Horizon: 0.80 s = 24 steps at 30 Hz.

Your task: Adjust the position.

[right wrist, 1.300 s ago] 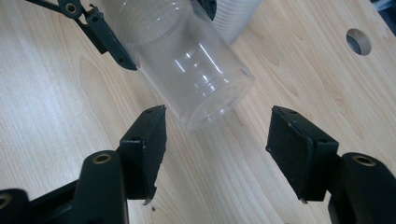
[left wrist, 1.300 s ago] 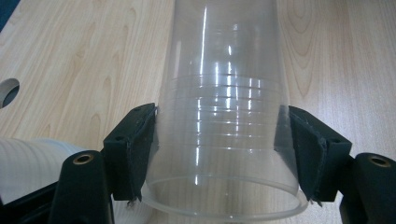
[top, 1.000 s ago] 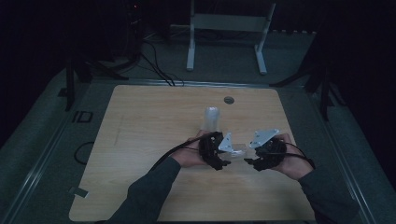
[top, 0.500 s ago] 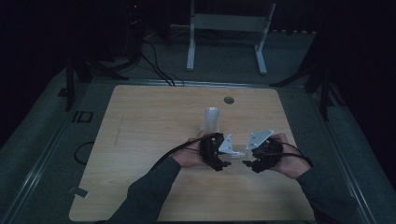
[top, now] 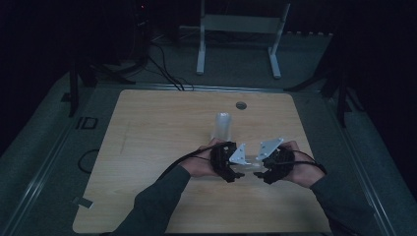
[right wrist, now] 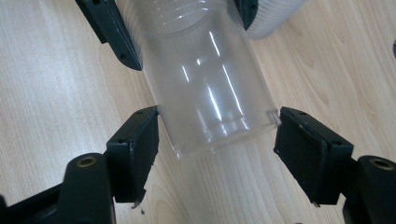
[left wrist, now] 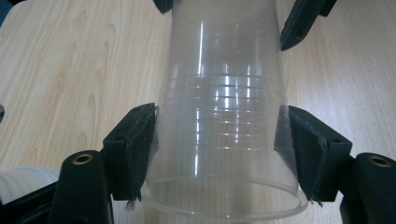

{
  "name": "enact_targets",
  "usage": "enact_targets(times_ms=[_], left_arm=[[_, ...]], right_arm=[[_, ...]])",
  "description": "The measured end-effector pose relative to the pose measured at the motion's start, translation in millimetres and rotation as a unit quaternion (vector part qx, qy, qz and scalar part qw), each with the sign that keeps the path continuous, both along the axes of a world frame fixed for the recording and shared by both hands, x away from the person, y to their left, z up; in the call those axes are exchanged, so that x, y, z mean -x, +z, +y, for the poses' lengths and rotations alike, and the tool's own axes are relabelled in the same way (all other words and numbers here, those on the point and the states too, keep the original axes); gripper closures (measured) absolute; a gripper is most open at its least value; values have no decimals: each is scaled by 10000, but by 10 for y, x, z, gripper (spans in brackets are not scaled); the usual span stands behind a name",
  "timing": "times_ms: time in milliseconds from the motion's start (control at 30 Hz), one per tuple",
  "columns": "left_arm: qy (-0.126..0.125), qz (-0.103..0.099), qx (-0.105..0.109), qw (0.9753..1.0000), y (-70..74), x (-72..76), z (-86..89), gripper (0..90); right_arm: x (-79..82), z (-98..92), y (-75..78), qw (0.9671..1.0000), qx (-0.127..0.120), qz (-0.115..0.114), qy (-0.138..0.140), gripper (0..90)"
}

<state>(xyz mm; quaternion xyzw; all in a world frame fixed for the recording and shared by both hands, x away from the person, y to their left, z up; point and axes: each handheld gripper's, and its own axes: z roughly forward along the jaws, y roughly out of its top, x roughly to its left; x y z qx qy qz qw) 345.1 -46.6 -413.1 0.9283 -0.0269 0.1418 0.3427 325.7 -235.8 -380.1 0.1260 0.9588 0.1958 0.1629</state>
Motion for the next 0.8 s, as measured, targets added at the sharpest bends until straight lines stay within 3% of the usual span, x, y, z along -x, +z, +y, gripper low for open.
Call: enact_targets(times_ms=[333, 500, 800], left_arm=[[-168, 3, -19, 9999, -7, 32, -15, 301], [-229, -3, 71, 9997, 13, 51, -20, 298], [-196, 28, 30, 9998, 1, 66, -33, 278]], right_arm=[[21, 43, -41, 9996, 78, 150, 226, 314], [20, 47, -72, 9994, 102, 218, 253, 316], [22, 24, -71, 9993, 80, 239, 286, 391]])
